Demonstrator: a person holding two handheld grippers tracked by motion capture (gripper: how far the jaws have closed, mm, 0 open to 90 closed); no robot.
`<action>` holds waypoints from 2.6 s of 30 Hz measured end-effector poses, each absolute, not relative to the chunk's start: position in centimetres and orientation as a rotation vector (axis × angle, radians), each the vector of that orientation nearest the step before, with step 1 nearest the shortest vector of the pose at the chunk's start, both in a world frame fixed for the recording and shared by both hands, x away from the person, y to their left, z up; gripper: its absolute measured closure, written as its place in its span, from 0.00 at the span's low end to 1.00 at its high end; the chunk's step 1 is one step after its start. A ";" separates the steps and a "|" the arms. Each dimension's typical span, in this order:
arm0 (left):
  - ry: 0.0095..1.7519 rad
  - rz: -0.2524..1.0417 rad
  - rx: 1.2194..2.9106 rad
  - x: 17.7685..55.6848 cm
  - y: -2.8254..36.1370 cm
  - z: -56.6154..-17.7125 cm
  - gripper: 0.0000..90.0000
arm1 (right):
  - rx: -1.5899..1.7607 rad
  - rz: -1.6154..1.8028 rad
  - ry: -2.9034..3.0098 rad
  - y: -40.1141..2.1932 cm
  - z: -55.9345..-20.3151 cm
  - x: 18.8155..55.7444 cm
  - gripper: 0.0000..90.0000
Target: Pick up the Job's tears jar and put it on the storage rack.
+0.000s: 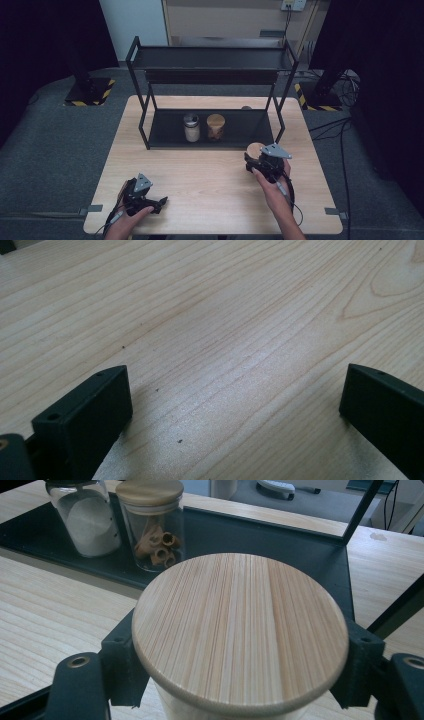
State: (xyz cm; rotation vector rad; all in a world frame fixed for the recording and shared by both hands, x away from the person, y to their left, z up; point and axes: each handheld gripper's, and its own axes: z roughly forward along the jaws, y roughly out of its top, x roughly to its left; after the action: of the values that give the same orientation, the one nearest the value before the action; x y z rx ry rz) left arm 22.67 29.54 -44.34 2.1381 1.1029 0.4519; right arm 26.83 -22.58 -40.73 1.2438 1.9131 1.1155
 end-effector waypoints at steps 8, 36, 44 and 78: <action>1.103 0.451 2.138 22.7 29.5 -44.3 0.00 | 1.241 1.123 1.916 -22.2 -40.8 27.0 0.29; 1.102 0.451 2.138 22.7 29.6 -44.3 0.00 | 1.217 1.144 1.931 -20.3 -40.1 27.9 0.29; 1.102 0.451 2.139 22.7 29.6 -44.3 0.00 | 1.211 1.151 1.924 -19.9 -39.6 28.5 0.29; 1.100 0.449 2.140 22.7 29.6 -44.3 0.00 | 1.254 1.152 1.869 -18.5 -38.5 32.7 0.29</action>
State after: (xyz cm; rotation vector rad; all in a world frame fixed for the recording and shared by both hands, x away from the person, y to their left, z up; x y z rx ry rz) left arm 22.71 29.59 -44.33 2.1402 1.0997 0.4494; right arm 32.66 -18.54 -38.50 1.2544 1.8693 1.1517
